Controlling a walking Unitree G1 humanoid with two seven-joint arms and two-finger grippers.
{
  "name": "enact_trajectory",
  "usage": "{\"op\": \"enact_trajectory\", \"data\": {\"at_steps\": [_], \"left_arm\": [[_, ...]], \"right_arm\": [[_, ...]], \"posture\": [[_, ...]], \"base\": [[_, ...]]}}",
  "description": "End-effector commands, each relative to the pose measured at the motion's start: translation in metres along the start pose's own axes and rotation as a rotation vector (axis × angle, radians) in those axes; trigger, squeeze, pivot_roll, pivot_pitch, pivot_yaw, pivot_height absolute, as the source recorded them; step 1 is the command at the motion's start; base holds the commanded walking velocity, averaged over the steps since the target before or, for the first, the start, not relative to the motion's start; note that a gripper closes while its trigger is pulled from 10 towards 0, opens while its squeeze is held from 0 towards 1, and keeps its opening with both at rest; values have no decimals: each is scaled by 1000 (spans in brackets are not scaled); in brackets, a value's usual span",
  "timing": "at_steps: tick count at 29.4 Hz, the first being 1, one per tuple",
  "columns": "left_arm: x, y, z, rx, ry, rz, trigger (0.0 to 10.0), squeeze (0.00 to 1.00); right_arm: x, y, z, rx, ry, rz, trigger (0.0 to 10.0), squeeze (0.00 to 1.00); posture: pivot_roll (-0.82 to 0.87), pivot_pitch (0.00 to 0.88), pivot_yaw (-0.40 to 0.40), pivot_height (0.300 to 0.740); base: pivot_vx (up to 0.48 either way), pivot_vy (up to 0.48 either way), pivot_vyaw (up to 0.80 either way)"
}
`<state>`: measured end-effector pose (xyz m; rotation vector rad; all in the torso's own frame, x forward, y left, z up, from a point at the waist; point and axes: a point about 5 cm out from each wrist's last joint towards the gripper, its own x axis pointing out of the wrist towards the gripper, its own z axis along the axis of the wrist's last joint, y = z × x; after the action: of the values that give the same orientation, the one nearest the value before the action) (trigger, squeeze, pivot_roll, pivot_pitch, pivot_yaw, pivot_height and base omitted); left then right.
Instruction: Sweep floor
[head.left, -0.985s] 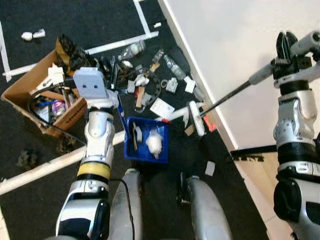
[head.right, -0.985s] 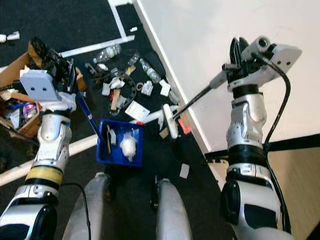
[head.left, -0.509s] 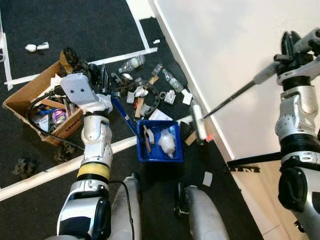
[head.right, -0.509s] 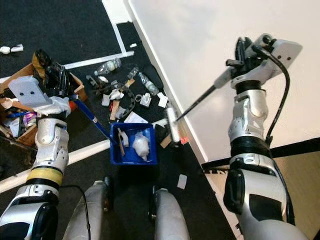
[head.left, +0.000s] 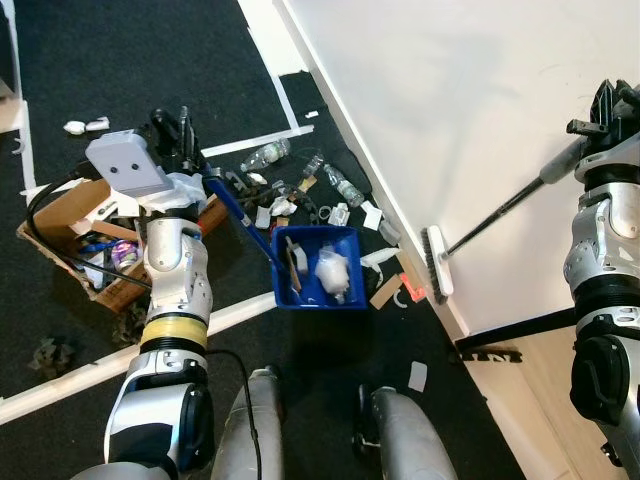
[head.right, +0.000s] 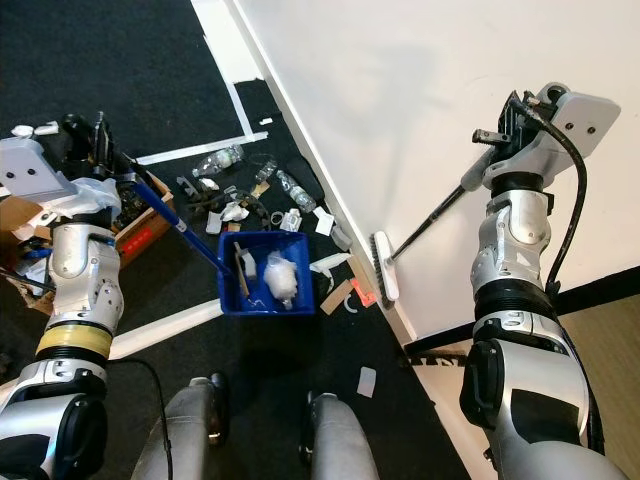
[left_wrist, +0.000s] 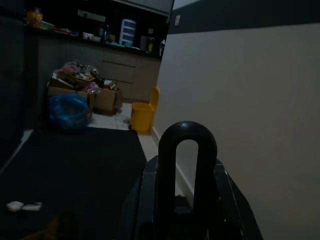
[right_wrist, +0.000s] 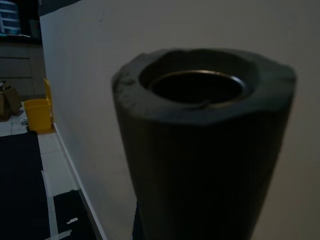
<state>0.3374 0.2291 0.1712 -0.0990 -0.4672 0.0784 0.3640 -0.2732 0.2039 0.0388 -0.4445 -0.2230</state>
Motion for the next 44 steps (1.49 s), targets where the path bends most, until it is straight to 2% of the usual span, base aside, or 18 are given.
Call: {"op": "enact_trajectory", "data": {"at_steps": [1,7,12,15,18,20,29,36,44], "left_arm": [[-9,6,-7,-4,37,9,10000,0],[-22,29,-10,-25,66,99,10000,0],[-24,40,-7,-1,70,109,10000,0],[-26,42,-8,-3,82,116,10000,0],[-29,44,-10,5,100,121,10000,0],[-30,44,-12,5,105,124,10000,0],[-25,41,-11,-15,100,114,10000,0],[-13,25,-13,-66,109,51,10000,0],[-5,-16,-30,-168,199,-127,10000,0]], "right_arm": [[-6,-7,-4,-25,2,-19,10000,0],[-22,5,-40,38,214,-1,10000,0],[-34,16,-54,49,272,57,10000,0],[-38,19,-61,85,308,60,10000,0],[-44,23,-68,60,352,76,10000,0],[-49,30,-73,77,367,124,10000,0],[-55,39,-79,98,388,160,10000,0],[-53,35,-78,119,378,103,10000,0],[-50,26,-74,171,342,-14,10000,0]], "posture": [[146,52,-66,740],[159,38,-65,740],[180,22,-69,740],[180,22,-69,740],[195,0,-67,740],[200,0,-69,740],[214,0,-65,740],[213,0,-48,740],[192,0,-9,740]], "base": [[0,0,0],[0,0,0],[0,0,0],[0,0,0],[0,0,0],[0,0,0],[0,0,732],[0,0,725],[0,0,724]]}}
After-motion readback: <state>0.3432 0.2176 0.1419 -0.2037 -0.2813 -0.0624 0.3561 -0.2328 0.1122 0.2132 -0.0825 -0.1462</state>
